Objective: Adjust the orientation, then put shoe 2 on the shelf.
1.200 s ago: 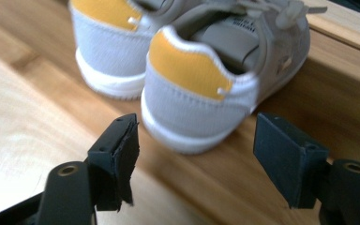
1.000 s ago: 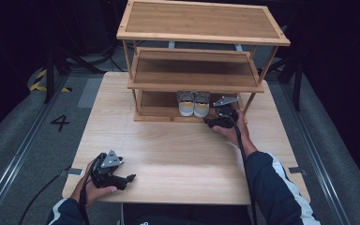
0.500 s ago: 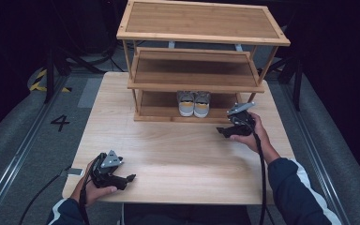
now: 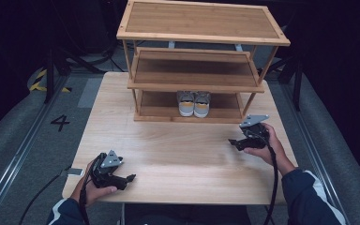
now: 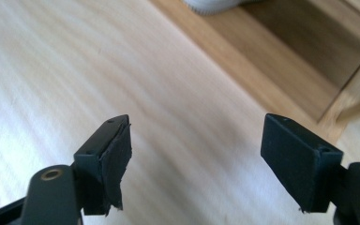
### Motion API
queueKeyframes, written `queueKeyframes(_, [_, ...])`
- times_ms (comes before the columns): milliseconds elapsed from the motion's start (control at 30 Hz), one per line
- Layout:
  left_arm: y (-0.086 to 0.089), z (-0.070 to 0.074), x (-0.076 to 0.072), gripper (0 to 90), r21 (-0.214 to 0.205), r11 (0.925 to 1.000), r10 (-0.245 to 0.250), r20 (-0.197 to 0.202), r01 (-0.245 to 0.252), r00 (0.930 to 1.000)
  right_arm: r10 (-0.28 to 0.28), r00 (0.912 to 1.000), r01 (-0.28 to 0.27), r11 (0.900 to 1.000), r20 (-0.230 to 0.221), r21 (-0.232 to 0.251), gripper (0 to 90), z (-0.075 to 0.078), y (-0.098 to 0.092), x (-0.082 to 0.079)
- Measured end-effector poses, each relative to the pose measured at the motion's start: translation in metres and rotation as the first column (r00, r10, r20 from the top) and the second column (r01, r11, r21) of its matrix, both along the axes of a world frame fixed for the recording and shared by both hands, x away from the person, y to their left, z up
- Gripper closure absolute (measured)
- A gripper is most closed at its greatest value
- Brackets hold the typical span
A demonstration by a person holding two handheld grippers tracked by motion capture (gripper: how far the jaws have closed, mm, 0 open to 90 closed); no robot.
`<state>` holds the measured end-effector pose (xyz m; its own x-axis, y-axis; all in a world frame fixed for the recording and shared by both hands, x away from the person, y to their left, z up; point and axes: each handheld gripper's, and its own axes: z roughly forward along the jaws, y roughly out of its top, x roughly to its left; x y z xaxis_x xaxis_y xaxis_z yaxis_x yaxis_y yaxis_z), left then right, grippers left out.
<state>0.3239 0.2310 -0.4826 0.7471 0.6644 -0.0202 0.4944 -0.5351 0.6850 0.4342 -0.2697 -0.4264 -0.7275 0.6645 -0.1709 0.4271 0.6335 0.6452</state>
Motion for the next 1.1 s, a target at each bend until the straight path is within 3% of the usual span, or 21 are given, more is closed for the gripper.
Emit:
queueKeyframes(133, [0.000,0.000,0.000,15.3,0.001,1.0000,-0.001,0.001,0.001,1.0000,-0.008,1.0000,0.008,0.9999,0.003,-0.015,24.9,-0.007,-0.015,-0.014])
queueKeyframes(400, [0.000,0.000,0.000,15.2,-0.001,1.0000,-0.001,-0.001,0.001,1.0000,-0.045,0.9990,0.045,0.9990,0.008,0.005,23.3,-0.014,-0.045,-0.041])
queueKeyframes(633, [0.000,0.000,0.000,15.3,-0.001,1.0000,-0.001,-0.001,0.001,1.0000,-0.080,0.9967,0.081,0.9946,-0.013,0.064,22.6,-0.028,-0.076,-0.061])
queueKeyframes(900, [0.000,0.000,0.000,15.2,-0.001,1.0000,0.001,-0.001,-0.001,1.0000,-0.152,0.9870,0.158,0.9778,-0.054,0.138,21.4,-0.050,-0.113,-0.082])
queueKeyframes(1000, [0.000,0.000,0.000,15.2,-0.001,1.0000,0.001,-0.001,-0.001,1.0000,-0.181,0.9808,0.191,0.9651,-0.072,0.179,20.1,-0.057,-0.123,-0.088])
queueKeyframes(1100, [0.000,0.000,0.000,15.3,-0.001,1.0000,0.001,0.000,-0.001,1.0000,-0.205,0.9774,0.211,0.9532,-0.052,0.216,19.9,-0.061,-0.129,-0.092])
